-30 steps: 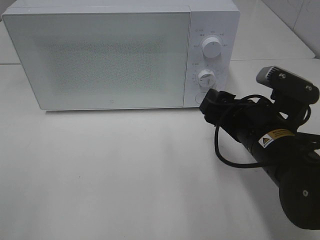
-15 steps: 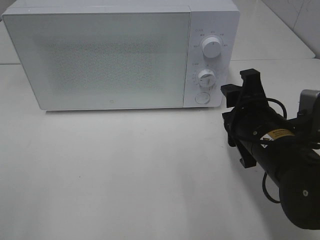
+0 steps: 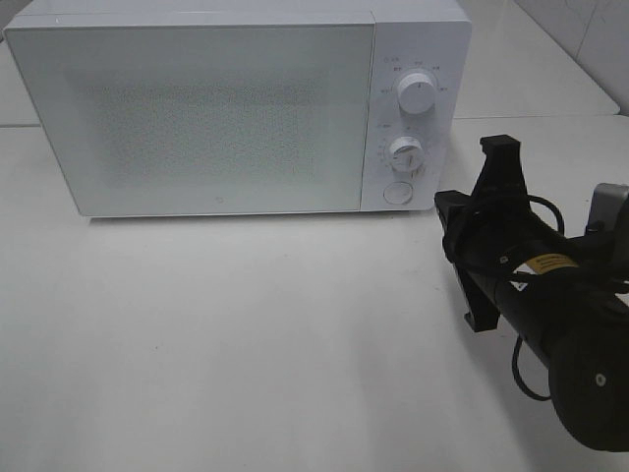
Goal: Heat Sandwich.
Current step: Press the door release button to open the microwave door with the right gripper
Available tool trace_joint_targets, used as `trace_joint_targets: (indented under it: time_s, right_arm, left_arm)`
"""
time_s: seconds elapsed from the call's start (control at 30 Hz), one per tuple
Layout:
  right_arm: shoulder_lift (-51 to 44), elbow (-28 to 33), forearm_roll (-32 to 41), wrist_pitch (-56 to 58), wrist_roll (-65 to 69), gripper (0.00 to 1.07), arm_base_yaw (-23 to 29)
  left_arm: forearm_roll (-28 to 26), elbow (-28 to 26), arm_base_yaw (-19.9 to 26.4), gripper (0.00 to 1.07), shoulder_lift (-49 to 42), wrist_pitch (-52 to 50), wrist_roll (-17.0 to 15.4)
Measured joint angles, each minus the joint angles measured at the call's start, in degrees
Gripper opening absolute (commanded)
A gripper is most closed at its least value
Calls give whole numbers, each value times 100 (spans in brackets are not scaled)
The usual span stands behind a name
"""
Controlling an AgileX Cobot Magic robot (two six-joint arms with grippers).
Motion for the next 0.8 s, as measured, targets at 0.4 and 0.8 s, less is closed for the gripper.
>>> trace_joint_targets:
  time_s: [0.4,0.8]
  right_arm:
    - [355,-17,86,258,481,0,0]
    - [1089,-510,69,281,630,0,-52]
  left_arm:
    - [0,0,0,98,0,0,0]
    - [0,0,0,98,0,0,0]
